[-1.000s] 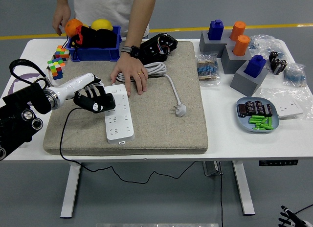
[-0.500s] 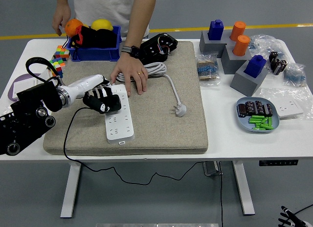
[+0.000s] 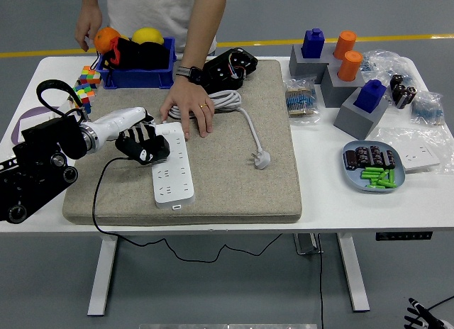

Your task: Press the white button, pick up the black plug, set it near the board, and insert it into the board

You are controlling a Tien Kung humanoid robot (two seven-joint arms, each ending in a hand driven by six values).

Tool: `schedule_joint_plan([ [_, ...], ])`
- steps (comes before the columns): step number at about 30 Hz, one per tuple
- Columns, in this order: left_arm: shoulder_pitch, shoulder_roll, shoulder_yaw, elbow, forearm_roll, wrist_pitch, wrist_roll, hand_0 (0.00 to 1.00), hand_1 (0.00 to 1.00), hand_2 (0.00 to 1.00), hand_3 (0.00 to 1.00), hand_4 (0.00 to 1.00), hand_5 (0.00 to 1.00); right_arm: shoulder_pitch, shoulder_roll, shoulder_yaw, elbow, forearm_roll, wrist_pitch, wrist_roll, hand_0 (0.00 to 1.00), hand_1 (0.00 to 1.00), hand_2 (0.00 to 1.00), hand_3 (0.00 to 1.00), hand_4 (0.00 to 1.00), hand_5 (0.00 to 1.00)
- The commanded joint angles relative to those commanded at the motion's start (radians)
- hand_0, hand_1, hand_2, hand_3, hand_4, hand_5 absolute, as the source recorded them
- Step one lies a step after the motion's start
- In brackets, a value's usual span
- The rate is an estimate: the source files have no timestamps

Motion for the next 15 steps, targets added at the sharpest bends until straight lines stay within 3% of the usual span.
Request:
schedule_joint_plan([
  [15,-0.016,0.009,0.038,-0.021,-0.003,-0.011,0.018,0.388,0.296,0.353,0.379,0.695,0.002,0.0,0.001,0.0,0.0,0.001,-0.001,0.001,0.79,0.684,0.674,0.645,0.745,0.557],
])
